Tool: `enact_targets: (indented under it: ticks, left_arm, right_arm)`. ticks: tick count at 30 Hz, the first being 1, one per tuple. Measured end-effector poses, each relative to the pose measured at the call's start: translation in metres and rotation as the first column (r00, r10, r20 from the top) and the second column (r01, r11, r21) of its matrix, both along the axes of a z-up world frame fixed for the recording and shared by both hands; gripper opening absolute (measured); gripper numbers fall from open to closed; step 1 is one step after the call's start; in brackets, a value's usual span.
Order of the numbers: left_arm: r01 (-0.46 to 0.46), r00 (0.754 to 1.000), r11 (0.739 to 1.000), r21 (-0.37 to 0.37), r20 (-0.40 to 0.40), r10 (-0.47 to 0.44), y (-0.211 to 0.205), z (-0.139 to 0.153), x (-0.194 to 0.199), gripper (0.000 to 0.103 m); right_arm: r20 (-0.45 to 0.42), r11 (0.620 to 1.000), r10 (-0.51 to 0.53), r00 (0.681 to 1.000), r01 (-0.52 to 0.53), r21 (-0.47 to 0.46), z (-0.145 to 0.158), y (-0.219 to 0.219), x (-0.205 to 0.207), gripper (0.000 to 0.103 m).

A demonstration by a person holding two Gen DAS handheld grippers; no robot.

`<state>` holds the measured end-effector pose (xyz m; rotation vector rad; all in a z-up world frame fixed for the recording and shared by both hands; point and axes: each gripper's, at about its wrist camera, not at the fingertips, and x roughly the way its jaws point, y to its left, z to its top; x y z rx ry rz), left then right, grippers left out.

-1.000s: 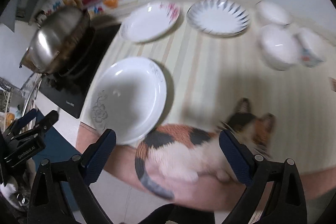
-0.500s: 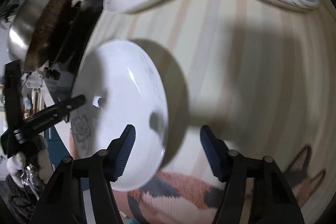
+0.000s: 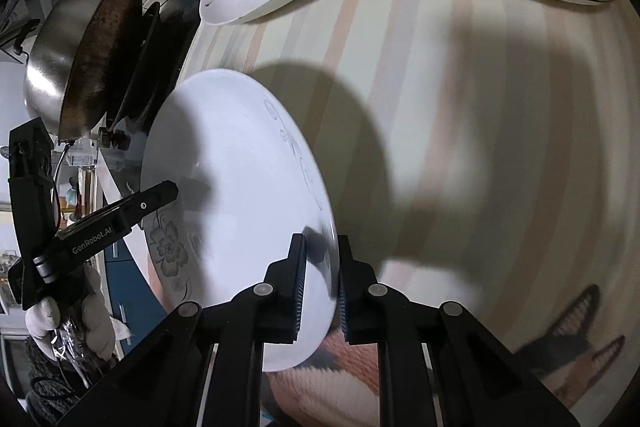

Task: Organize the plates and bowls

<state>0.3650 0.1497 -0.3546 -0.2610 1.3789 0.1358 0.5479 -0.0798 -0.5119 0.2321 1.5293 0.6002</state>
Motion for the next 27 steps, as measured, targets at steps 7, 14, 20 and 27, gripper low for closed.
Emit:
enact_targets:
  ticks: [7, 14, 20, 27]
  left_arm:
    - [0.082, 0.997, 0.997, -0.010, 0.007, -0.081, -0.035, 0.017, -0.001, 0.035]
    - [0.159, 0.987, 0.987, -0.033, -0.005, -0.159, -0.087, 0.015, 0.007, 0.035]
    - [0.210, 0.977, 0.977, -0.041, -0.026, -0.211, -0.120, 0.006, 0.010, 0.035]
    - [0.242, 0.969, 0.970, -0.034, -0.044, -0.244, -0.128, -0.003, 0.007, 0.035]
  right_arm:
    - [0.002, 0.999, -0.041, 0.999, 0.041, -0.012, 0.026, -0.054, -0.010, 0.016]
    - [-0.021, 0.994, -0.103, 0.994, 0.103, -0.028, 0.039, -0.117, -0.027, 0.016]
    - [-0.061, 0.986, -0.161, 0.985, 0.159, -0.047, 0.021, -0.158, -0.042, 0.016]
    - [-0.086, 0.973, -0.226, 0.970, 0.222, -0.055, 0.004, -0.179, -0.052, 0.017]
